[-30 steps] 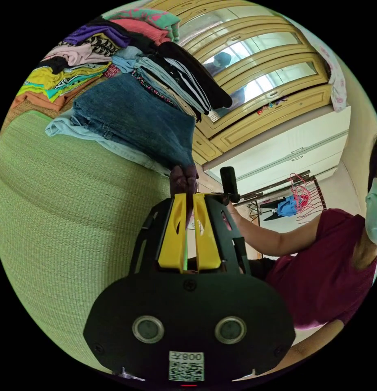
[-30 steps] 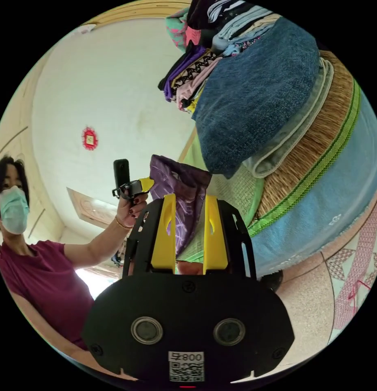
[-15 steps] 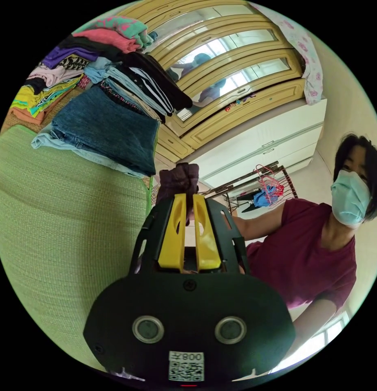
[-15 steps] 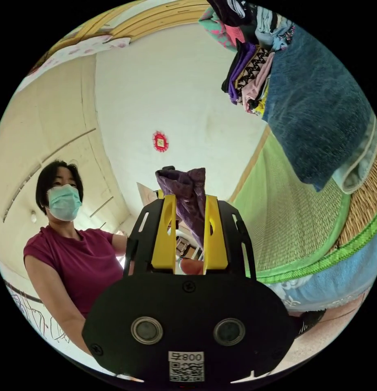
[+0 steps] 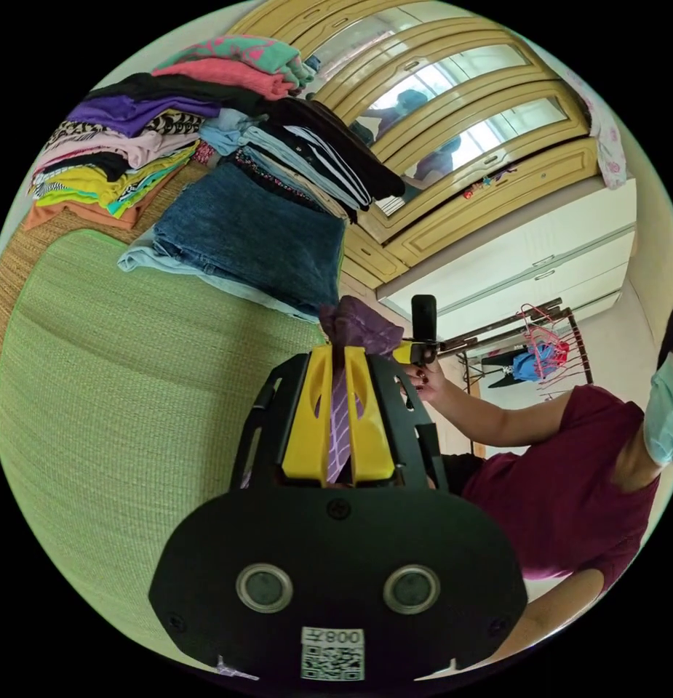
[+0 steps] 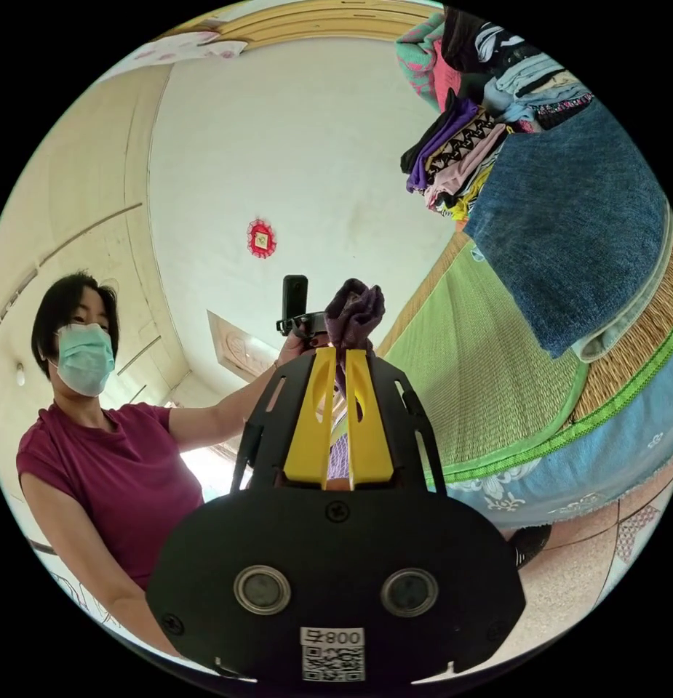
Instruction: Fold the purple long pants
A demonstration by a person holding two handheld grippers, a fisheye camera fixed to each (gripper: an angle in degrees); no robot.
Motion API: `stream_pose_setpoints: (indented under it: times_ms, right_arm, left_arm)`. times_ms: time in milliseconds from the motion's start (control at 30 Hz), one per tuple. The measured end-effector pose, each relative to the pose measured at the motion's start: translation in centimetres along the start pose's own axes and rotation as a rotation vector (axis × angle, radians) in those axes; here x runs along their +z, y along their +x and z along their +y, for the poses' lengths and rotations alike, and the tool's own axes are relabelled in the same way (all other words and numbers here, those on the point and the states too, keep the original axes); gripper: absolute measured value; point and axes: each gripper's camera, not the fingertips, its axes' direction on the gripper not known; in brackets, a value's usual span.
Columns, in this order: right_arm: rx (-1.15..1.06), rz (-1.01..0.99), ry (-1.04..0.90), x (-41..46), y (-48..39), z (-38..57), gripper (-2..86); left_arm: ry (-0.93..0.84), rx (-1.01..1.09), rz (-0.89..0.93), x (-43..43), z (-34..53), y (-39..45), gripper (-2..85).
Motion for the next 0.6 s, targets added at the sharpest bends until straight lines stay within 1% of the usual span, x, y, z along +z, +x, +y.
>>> stream_pose_setpoints:
  times_ms: [133, 333, 533, 600]
  right_arm:
    - [-0.01, 0.013, 0.004, 3.0, -2.4, -0.9, 2.3]
    - [-0.066, 0.018, -0.052, 11.1, -7.8, -2.9, 2.1]
    - [-0.133, -0.035, -0.148, 22.6, -14.1, -4.7, 2.1]
    - [-0.155, -0.065, -0.2, 28.0, -16.5, -4.9, 2.1]
  left_arm:
    - [0.006, 0.01, -0.001, 1.6, 2.4, -1.2, 3.0]
    - [0.053, 0.018, 0.011, 2.7, 8.3, -3.8, 3.1]
    - [0.117, 0.048, 0.014, 3.2, 16.5, -6.3, 3.0]
    - [0.143, 0.058, 0.009, 3.2, 19.6, -7.0, 3.0]
